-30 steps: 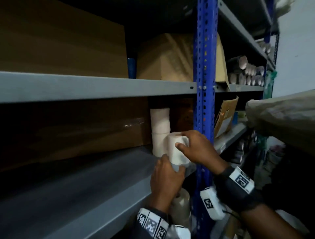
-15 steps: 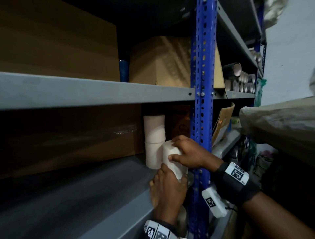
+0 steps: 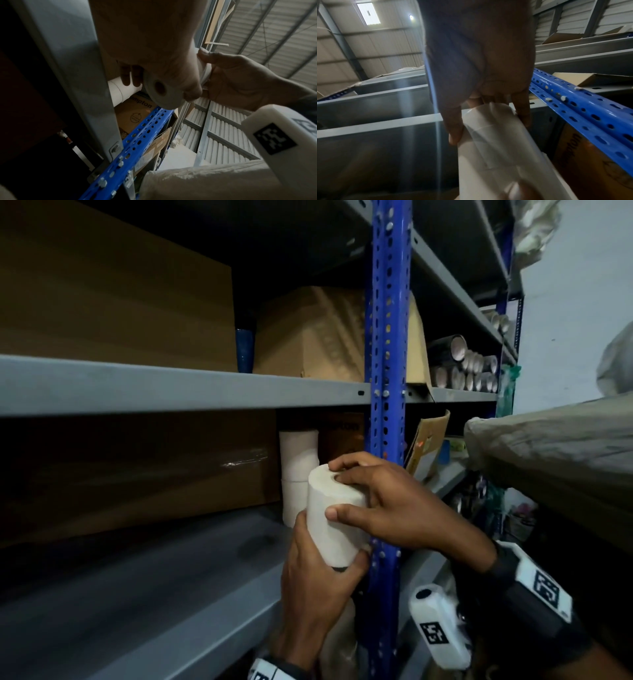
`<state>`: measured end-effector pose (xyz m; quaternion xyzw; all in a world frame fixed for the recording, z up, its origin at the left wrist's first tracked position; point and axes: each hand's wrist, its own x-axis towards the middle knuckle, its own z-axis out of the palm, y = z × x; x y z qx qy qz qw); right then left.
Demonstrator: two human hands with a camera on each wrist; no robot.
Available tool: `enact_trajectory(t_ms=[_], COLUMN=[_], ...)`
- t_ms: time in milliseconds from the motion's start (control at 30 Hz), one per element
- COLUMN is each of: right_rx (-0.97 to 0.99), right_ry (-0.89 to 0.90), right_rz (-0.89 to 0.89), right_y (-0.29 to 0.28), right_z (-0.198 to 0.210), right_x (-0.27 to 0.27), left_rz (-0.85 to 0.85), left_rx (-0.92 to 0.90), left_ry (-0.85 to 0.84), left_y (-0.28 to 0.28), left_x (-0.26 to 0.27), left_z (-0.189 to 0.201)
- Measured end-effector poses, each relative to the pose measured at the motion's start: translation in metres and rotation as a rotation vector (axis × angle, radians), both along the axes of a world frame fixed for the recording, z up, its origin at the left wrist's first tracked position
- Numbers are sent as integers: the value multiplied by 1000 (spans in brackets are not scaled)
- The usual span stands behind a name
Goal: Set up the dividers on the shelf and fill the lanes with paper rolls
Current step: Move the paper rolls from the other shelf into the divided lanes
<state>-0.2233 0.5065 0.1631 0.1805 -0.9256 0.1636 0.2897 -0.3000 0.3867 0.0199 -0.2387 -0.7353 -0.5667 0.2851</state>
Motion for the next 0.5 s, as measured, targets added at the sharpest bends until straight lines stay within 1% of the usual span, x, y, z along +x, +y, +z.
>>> enact_trajectory(t_ms=[100, 200, 267, 367, 500], right_rx=[-33, -130, -202, -263, -281], right_ry=[-3, -34, -81, -153, -213], right_rz=[38, 113, 203, 336, 526], right_y=[-16, -33, -44, -59, -81], right_z=[0, -2, -3, -4, -7], right_x=[25, 52, 73, 108, 155], left_rz=[25, 24, -9, -112, -152], left_rx=[56, 110, 170, 259, 279], left_ry=[33, 46, 65, 81, 131], left_y=[-16, -34, -49, -76, -115], left_x=[27, 57, 80, 122, 185], left_z=[-4, -9, -14, -21, -20])
